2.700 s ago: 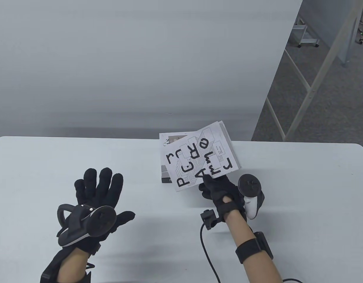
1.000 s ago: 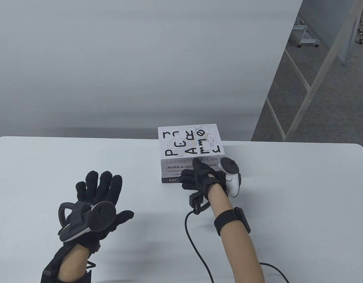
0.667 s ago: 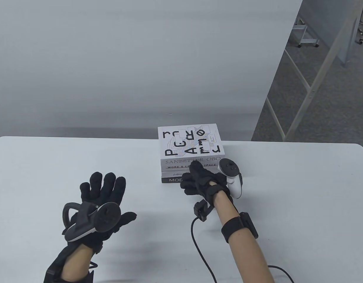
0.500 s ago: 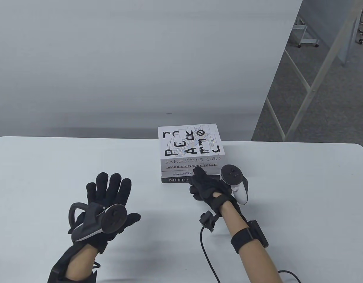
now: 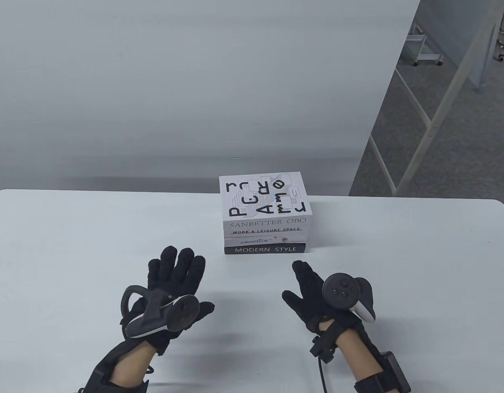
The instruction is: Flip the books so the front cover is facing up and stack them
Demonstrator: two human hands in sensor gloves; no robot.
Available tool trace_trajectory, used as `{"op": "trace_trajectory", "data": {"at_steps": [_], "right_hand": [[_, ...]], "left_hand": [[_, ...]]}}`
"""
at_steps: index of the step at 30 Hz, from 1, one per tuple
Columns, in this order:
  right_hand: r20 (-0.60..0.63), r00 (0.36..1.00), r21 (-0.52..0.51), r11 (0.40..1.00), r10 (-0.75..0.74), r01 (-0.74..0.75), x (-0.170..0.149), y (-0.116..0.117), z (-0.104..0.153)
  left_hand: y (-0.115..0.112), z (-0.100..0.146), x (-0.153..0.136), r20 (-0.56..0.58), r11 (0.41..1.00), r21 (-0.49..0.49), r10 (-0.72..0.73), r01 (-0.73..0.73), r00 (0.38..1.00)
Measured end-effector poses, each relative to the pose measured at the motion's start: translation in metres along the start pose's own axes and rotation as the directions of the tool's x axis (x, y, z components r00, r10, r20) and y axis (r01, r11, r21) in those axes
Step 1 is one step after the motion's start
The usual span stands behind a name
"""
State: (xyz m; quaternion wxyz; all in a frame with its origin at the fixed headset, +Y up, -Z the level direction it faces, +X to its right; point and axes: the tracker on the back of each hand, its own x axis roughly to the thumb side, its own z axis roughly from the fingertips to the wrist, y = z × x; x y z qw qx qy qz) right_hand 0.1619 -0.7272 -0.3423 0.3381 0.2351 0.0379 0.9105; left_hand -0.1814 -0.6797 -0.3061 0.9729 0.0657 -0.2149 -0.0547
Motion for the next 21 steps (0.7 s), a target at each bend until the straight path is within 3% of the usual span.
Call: {"op": "trace_trajectory", "data": {"at_steps": [10,16,21], "right_hand": [[-0.087,0.959,-0.001,0.963,0.269,-0.27,-0.017,-0.025,0.035],[-0.138,0.898,0.014,0.907,0.418,-0.42,-0.031,-0.041,0.045],[-0.127,0.869,-0.126,0.861,0.478,-0.492,-0.031,-0.053,0.049]], "left_hand": [[-0.017,-0.004,0.005,-0.005,0.999,-0.042,-0.027,0.027,1.0],[-0.02,-0.005,0.002,-0.023,0.997,-0.073,-0.016,0.014,1.0],[-0.023,-0.006,-0.001,-0.035,0.995,-0.097,-0.015,0.012,0.999]]}}
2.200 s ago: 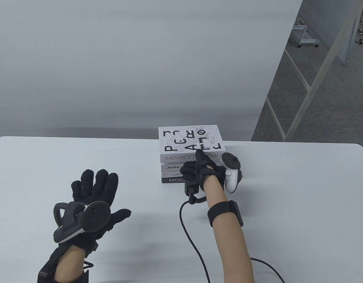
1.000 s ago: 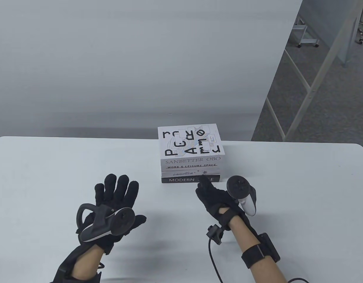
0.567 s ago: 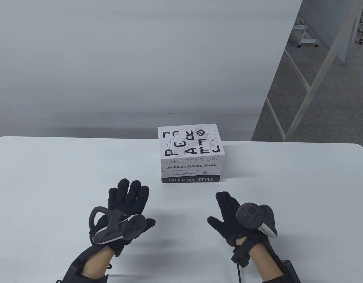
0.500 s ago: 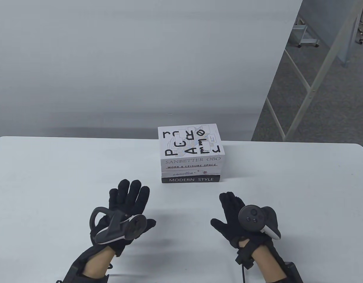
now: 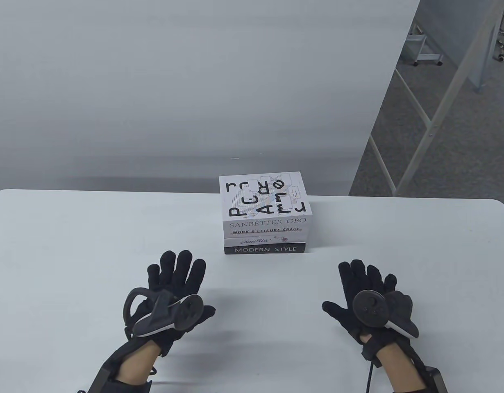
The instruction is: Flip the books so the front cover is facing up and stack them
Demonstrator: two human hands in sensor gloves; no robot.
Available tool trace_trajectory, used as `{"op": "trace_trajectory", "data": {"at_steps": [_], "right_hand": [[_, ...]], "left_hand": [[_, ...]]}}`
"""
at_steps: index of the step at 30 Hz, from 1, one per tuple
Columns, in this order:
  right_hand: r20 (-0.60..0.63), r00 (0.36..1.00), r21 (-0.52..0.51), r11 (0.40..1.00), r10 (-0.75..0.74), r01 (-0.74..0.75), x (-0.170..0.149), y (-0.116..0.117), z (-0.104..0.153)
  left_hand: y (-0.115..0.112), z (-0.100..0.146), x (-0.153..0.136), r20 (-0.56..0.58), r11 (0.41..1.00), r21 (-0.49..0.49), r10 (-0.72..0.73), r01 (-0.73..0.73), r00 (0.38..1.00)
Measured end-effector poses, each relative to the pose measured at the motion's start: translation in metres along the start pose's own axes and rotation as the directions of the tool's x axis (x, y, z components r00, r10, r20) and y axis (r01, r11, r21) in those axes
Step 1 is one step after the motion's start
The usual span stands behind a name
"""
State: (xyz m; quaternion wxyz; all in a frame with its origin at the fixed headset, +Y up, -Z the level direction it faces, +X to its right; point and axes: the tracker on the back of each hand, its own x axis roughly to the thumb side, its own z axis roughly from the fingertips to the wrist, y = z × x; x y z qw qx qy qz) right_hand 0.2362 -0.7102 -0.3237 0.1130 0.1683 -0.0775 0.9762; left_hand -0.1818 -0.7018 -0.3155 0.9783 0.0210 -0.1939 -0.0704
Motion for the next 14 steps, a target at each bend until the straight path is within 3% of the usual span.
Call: {"op": "trace_trajectory", "data": {"at_steps": [14], "right_hand": [[0.034,0.999,0.094,0.995,0.007,-0.011,0.011,0.01,-0.003]], "left_hand": [[-0.002,0.0,-0.003,0.0,1.0,-0.027,0.004,-0.004,1.0]]}}
